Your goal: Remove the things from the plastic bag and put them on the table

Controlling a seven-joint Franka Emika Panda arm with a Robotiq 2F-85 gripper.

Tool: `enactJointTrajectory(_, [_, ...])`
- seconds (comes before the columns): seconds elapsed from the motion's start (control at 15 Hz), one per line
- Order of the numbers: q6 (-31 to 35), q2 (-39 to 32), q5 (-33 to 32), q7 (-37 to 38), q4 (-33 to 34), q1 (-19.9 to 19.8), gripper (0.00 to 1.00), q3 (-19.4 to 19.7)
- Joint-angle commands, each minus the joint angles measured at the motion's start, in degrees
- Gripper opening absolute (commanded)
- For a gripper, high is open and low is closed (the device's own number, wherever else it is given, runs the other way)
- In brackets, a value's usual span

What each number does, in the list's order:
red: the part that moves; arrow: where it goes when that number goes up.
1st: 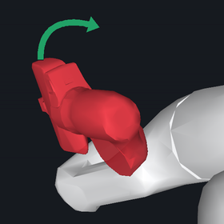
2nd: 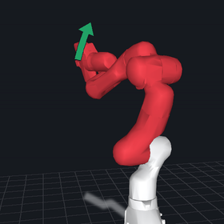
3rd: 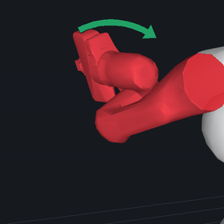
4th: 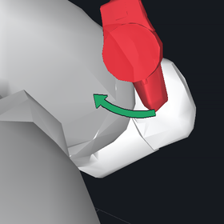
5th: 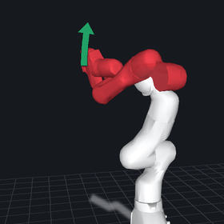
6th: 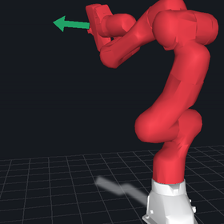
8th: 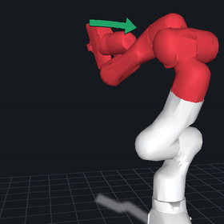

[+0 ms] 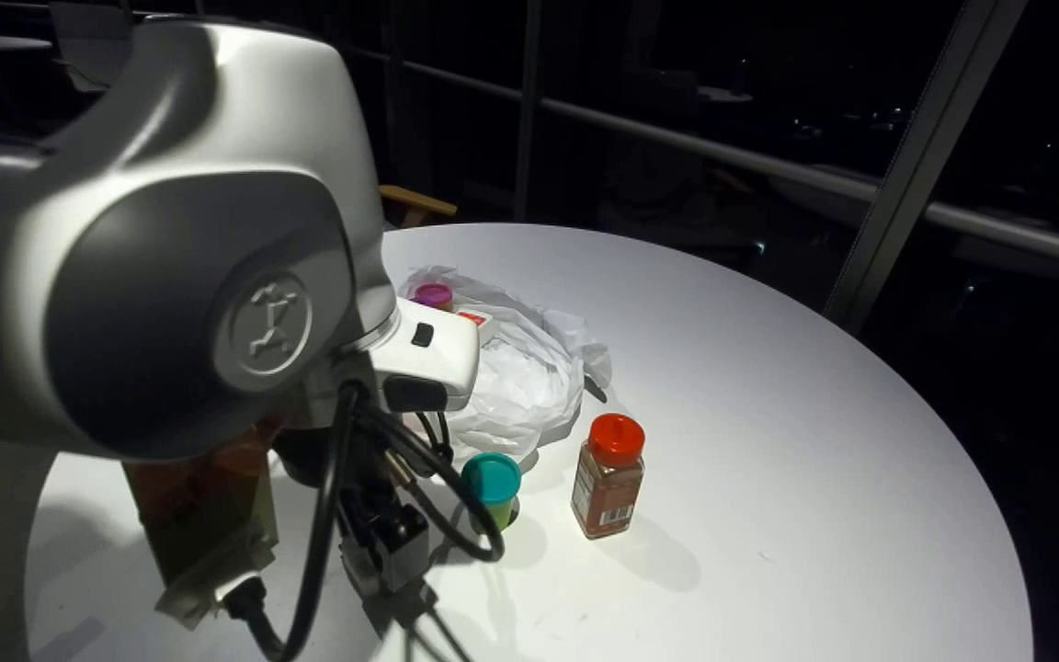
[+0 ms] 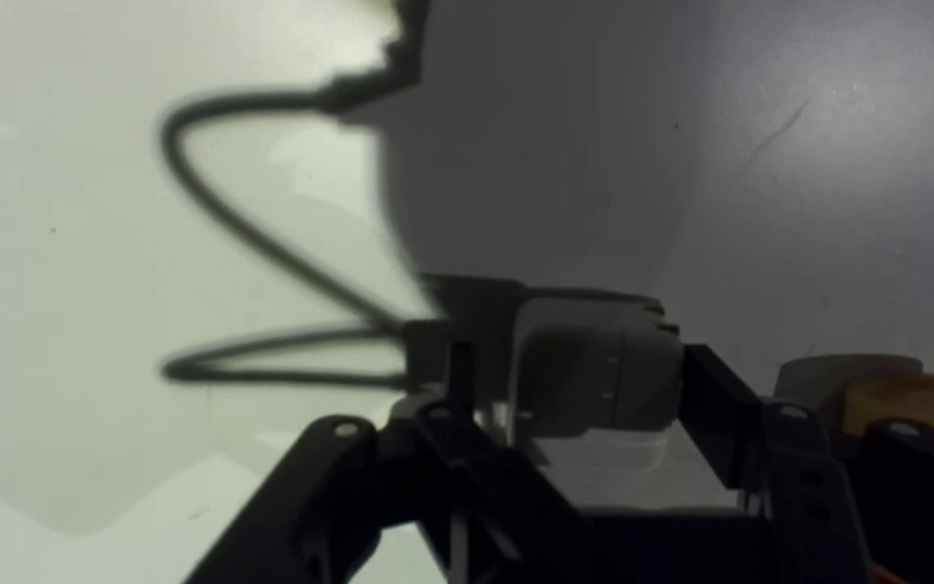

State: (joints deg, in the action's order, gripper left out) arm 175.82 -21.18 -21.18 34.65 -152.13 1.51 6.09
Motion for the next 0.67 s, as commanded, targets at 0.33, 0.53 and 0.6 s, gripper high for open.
enactJointTrajectory(0.33, [-21.8,18.2,-5.8,-1.2,4.3,12.9,1.00,7.3])
enactJointTrajectory(0.53, [-28.4,12.8,4.2,-10.5,16.0,9.3,1.00,-2.1])
enactJointTrajectory(0.6, [-29.6,11.0,7.3,-13.8,19.3,8.9,1.00,-3.6])
